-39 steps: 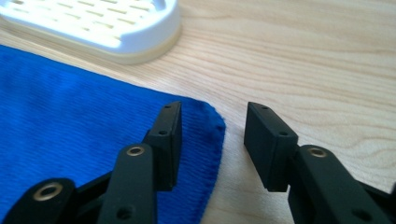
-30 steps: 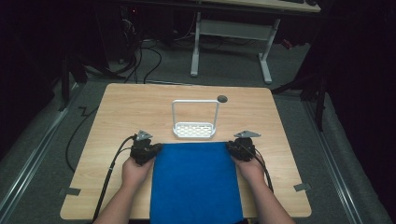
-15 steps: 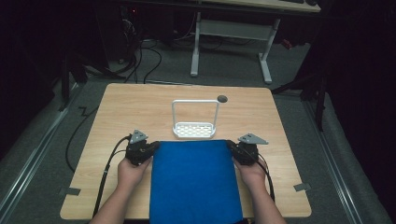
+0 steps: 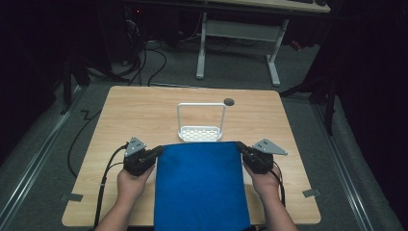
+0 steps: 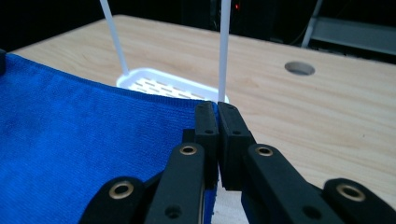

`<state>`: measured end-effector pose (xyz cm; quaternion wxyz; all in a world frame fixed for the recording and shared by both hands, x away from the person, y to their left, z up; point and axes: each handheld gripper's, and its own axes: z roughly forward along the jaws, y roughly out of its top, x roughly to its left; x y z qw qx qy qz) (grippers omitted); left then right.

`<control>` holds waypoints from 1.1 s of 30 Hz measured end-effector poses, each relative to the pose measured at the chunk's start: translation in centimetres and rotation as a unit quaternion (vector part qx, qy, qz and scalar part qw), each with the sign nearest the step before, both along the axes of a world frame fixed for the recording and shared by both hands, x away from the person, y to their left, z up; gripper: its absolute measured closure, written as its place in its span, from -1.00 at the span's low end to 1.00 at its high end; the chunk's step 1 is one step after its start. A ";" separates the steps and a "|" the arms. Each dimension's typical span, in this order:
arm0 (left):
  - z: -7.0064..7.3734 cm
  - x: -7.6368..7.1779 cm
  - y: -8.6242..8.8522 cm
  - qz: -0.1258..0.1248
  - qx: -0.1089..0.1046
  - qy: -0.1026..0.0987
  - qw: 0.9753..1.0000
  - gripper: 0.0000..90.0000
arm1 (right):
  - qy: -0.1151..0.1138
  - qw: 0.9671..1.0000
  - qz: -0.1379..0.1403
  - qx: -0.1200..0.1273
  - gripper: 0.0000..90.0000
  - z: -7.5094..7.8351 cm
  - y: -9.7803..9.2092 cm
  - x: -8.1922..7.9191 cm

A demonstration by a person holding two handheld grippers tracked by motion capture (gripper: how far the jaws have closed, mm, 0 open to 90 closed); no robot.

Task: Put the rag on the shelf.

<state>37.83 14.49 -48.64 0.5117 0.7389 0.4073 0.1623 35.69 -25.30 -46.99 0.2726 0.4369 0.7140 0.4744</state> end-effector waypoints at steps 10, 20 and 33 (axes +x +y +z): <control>2.8 -1.7 0.1 0.008 -0.009 -0.059 0.998 0.94 | -0.048 0.999 -0.001 0.017 0.97 2.5 0.0 -1.3; 4.1 -1.9 -0.3 0.014 -0.022 -0.081 0.996 0.94 | -0.079 0.997 0.008 0.020 0.97 4.1 1.2 -2.0; 8.0 -0.5 -0.3 0.033 -0.035 -0.114 0.992 0.95 | -0.131 0.991 -0.019 0.031 0.97 8.6 0.7 -1.5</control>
